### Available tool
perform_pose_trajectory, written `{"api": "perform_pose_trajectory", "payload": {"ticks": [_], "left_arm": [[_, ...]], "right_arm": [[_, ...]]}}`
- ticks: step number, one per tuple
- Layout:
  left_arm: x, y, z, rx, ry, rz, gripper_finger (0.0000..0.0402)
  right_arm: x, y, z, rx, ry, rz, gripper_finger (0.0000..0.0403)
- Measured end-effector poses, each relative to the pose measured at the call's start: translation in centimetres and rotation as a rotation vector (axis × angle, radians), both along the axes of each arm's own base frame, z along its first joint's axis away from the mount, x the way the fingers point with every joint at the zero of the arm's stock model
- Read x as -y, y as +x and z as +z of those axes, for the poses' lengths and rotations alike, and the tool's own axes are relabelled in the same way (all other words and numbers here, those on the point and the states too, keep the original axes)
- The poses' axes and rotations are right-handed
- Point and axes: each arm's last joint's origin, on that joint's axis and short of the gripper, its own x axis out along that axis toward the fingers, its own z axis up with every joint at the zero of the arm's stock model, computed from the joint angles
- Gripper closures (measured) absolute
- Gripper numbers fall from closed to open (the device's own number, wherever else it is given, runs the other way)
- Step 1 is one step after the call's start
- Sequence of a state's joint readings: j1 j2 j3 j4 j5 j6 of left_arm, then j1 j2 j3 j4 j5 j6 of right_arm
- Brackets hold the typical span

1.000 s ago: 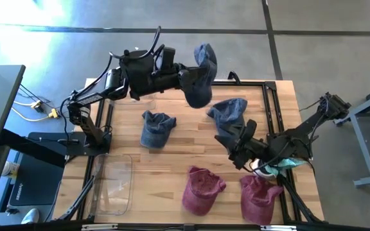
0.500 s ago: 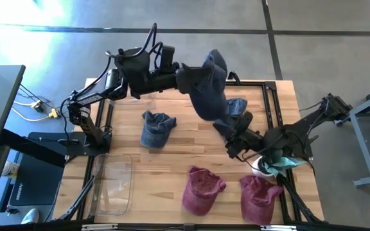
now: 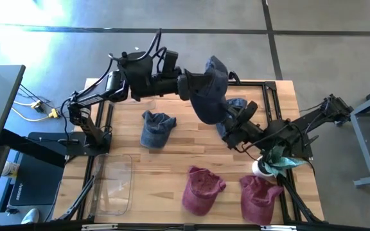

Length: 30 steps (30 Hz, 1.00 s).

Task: Pick & Place hat
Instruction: Put the bottom blue cap into the top transparent bin

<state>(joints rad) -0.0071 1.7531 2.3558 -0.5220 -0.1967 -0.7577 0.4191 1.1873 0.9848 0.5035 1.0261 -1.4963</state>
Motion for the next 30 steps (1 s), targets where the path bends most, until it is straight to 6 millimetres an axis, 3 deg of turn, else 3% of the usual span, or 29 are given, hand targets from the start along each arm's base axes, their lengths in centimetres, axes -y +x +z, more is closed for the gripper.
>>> {"api": "perform_pose_trajectory", "payload": {"ticks": [8, 15, 18, 25, 28, 30], "left_arm": [[-0.1, 0.0, -1.8, -0.227, 0.180, 0.023, 0.0400], [-1.4, -0.4, -3.7, -0.424, 0.197, -0.018, 0.0352], [-2.1, -0.7, -4.3, -0.490, 0.201, -0.115, 0.0327], [-2.7, -2.0, -5.9, -0.691, 0.192, -0.168, 0.0317], [-2.8, -3.2, -6.9, -0.844, 0.185, -0.142, 0.0317], [-2.8, -3.7, -7.5, -0.931, 0.171, -0.122, 0.0317]], "right_arm": [[-0.9, -0.7, -0.4, 0.072, 0.184, -0.082, 0.0381], [-2.8, -1.3, -2.0, 0.158, 0.456, 0.014, 0.0395], [-3.2, -1.2, -2.4, 0.177, 0.722, 0.165, 0.0394], [-0.2, 0.2, -3.4, -0.053, 1.439, 0.276, 0.0396], [1.6, 0.7, -3.5, -0.157, 1.694, 0.264, 0.0397], [3.4, 0.9, -3.7, -0.126, 1.847, 0.151, 0.0397]]}}
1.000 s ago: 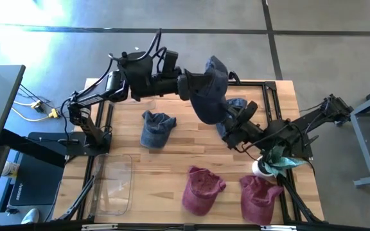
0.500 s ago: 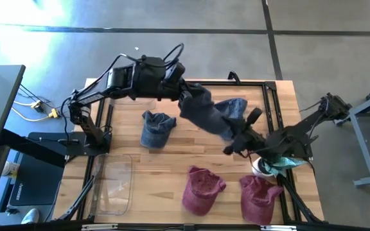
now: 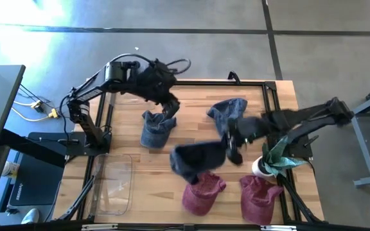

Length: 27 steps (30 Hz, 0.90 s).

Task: Pick & Place hat
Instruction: Put the bottom blue cap into the top transparent bin

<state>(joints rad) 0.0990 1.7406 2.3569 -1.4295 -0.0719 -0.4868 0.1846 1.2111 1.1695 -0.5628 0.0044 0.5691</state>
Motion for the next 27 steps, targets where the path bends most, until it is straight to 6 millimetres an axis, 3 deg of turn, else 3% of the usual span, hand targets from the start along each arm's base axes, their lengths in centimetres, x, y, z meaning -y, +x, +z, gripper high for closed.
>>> {"api": "perform_pose_trajectory", "payload": {"ticks": [3, 6, 12, 18, 23, 27], "left_arm": [[0.3, -0.7, -0.9, -0.126, 0.009, 0.052, 0.0317], [1.2, -0.3, -1.3, -0.157, 0.073, 0.066, 0.0317], [4.9, -0.1, -1.6, -0.159, 0.122, -0.036, 0.0317], [9.1, -0.7, -2.5, -0.176, 0.199, -0.061, 0.0317], [10.9, -3.0, -2.1, -0.147, 0.150, -0.058, 0.0317], [11.7, -3.1, -3.4, -0.175, 0.145, -0.007, 0.0317]], "right_arm": [[2.6, -0.2, -2.4, -0.257, 0.092, -0.216, 0.0397], [3.9, -0.1, -4.4, -0.425, 0.069, -0.260, 0.0397], [4.9, 0.4, -4.9, -0.461, 0.091, -0.254, 0.0394], [5.9, 0.3, -3.8, -0.371, 0.184, -0.120, 0.0397], [7.3, 2.7, -4.4, -0.259, 0.313, 0.056, 0.0397], [8.0, 5.0, -6.6, -0.256, 0.349, 0.164, 0.0397]]}}
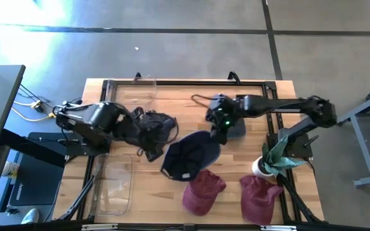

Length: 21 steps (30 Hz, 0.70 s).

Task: Pick & Place hat
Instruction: Put the bottom blue cap into the top transparent bin

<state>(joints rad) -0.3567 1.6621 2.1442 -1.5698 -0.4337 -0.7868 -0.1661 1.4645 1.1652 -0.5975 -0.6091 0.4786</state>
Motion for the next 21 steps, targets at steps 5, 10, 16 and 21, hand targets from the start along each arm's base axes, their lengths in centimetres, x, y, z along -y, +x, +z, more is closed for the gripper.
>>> {"api": "perform_pose_trajectory", "payload": {"ticks": [5, 10, 16, 21], "left_arm": [[0.3, 0.1, -3.2, -0.096, -0.024, 0.081, 0.0317], [0.8, 1.9, -6.9, -0.102, -0.069, 0.119, 0.0317], [0.7, 3.0, -10.2, -0.152, -0.219, 0.144, 0.0317], [1.6, 2.3, -10.4, -0.173, -0.285, 0.147, 0.0317]], "right_arm": [[1.5, 1.9, -3.7, -0.062, -0.023, 0.042, 0.0394], [3.4, 3.4, -7.1, -0.070, -0.039, 0.086, 0.0393], [5.7, 3.5, -9.1, -0.066, -0.058, 0.111, 0.0382], [7.5, 2.8, -8.3, 0.009, 0.102, 0.105, 0.0379]]}}
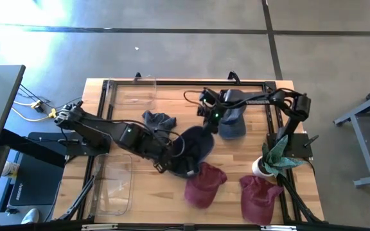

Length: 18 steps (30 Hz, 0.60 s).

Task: Pick & Place hat
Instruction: Put the bottom blue cap into the top transparent bin

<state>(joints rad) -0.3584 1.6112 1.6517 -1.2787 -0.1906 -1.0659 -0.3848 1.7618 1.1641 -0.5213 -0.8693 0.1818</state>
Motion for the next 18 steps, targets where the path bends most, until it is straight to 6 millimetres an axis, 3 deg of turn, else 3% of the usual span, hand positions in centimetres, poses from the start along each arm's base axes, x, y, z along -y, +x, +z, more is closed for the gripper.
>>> {"api": "perform_pose_trajectory", "payload": {"ticks": [3, 12, 15, 18], "left_arm": [[0.4, -0.2, 0.4, 0.018, -0.039, 0.004, 0.0317], [0.8, -0.2, 0.3, 0.014, -0.065, 0.002, 0.0317], [0.3, 0.1, 0.4, 0.065, 0.029, 0.046, 0.0317], [-1.6, 0.7, 0.5, 0.102, 0.152, 0.108, 0.0315]], "right_arm": [[0.7, 0.0, 0.5, 0.062, 0.074, 0.006, 0.0385], [3.4, 0.1, -0.6, 0.056, -0.076, -0.122, 0.0381], [3.4, -0.2, -0.6, 0.049, -0.070, -0.109, 0.0374], [2.7, -0.6, 0.1, 0.045, -0.076, -0.082, 0.0381]]}}
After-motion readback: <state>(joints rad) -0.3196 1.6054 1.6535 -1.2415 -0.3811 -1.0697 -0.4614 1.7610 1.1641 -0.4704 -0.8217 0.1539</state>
